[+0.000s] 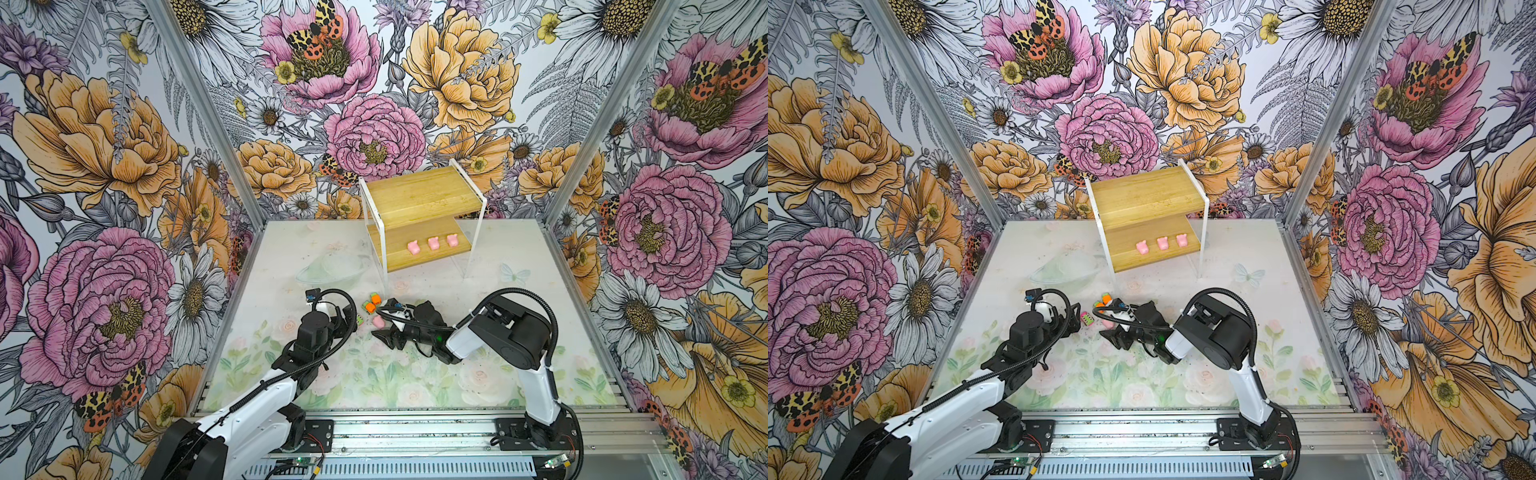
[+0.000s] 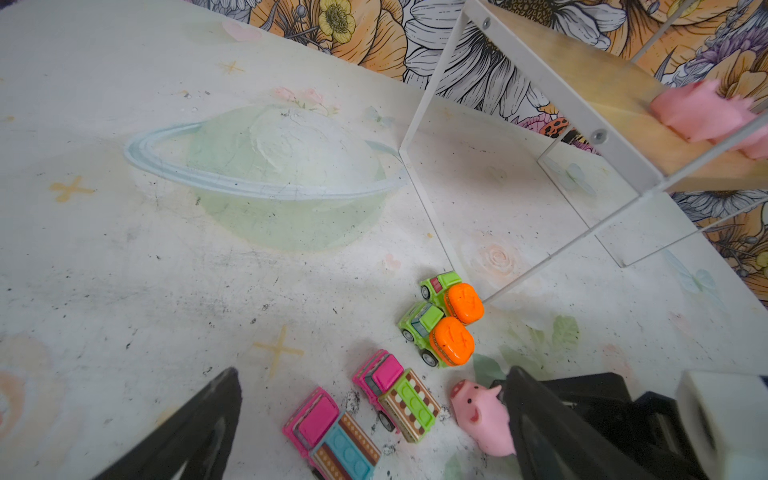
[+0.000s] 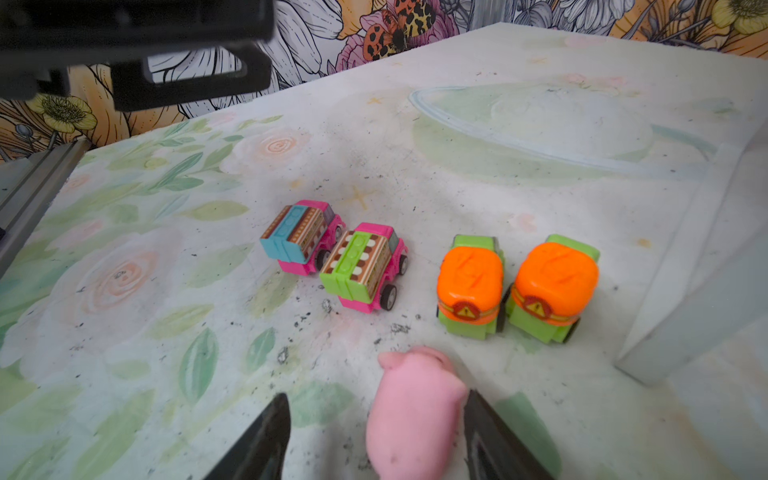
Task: Place and organize the plastic toys onto the shelf
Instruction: 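Lower the right gripper onto the last pink pig and grasp it, then lift the pink pig and carry it onto the lower shelf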
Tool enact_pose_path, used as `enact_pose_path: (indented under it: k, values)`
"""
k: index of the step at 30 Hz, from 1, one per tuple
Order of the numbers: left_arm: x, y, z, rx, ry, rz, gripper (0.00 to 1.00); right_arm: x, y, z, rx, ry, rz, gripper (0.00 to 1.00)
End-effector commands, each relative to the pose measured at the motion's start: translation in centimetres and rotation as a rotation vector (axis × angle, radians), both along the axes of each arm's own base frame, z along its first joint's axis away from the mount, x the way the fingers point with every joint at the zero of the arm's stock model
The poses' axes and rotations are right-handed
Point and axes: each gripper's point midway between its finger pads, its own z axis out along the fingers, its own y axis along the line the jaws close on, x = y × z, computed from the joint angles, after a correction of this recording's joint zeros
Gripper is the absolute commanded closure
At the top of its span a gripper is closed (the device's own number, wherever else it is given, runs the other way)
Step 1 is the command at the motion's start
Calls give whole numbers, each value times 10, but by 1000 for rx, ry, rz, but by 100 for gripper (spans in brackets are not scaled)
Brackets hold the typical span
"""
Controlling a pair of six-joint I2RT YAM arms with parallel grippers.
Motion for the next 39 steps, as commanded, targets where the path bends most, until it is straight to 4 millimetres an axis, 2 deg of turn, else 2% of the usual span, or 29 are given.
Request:
enact_pose_path:
  k: [1, 18, 26, 33, 35, 39]
  values:
    - [-1, 3, 2, -10, -4, 15, 1, 1, 3, -6, -6, 6, 7, 36]
    - [-2, 3, 2, -8, -3, 21, 1, 3, 6, -9, -27, 20, 6, 68]
    - [-2, 4, 0, -6, -2, 21, 1, 1, 0, 5, 5, -7, -7, 73]
    - [-2, 4, 1, -6, -7, 20, 1, 3, -27, 51, 105, -31, -90, 73]
    - [-2, 4, 2, -4, -9, 18, 1, 14, -47, 69, 138, -41, -158, 73]
    - [1, 3, 5, -5, -24, 13, 1, 32, -73, 109, 188, -67, -272, 73]
